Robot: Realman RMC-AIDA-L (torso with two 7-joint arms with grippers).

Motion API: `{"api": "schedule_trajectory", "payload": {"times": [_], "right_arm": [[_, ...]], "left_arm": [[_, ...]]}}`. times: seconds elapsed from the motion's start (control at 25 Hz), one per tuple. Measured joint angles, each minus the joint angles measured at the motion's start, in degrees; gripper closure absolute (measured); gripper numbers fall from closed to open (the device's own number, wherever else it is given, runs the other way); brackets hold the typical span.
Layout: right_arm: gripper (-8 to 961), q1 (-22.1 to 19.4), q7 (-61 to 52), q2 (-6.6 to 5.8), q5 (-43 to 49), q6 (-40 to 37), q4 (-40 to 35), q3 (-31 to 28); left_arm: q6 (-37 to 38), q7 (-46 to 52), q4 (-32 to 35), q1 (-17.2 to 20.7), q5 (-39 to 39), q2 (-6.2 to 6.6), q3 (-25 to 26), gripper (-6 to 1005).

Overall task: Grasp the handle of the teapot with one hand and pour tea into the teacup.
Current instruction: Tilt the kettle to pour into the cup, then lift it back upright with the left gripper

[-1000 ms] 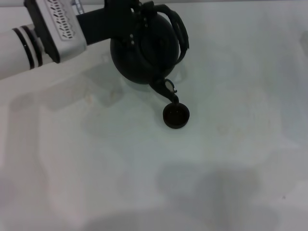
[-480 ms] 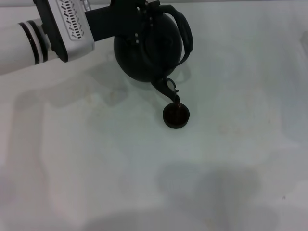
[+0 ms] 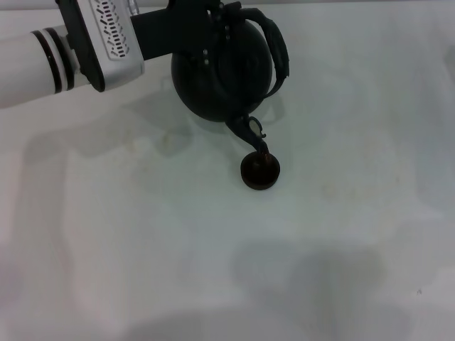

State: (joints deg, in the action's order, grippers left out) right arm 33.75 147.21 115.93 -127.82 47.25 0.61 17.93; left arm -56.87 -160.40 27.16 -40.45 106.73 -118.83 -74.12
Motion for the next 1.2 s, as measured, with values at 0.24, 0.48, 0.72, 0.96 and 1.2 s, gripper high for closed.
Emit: {"api": "schedule_trajectory", "payload": {"times": [0.24,0.48,0.72,0.96,1.2], "right_arm": [[93,0.00,0.00,0.00,0.00,-0.01,0.00,-0.05],[93,0.00,0.00,0.00,0.01,-0.01,0.00,-0.09],[93,0.00,0.00,0.00,0.03,-0.10,0.00,-0.09],[93,0.00,0.00,-0.05,0.03,-0.14,-0.07,-0.09],[93,0.00,0.00,-0.09,0.03,-0.22,-0.24,-0.09]], "left_arm": [[-0.06,0.00,0.00,0.17,-0.04,0.00,0.01,894],[-0.38,0.00,0.00,0.42,-0.04,0.00,0.03,893],[-0.51,0.00,-0.01,0.50,-0.04,0.00,0.03,894],[-0.77,0.01,-0.01,0.56,-0.55,0.03,0.03,893],[-0.95,0.00,-0.01,0.58,-0.64,0.07,0.03,893]]}}
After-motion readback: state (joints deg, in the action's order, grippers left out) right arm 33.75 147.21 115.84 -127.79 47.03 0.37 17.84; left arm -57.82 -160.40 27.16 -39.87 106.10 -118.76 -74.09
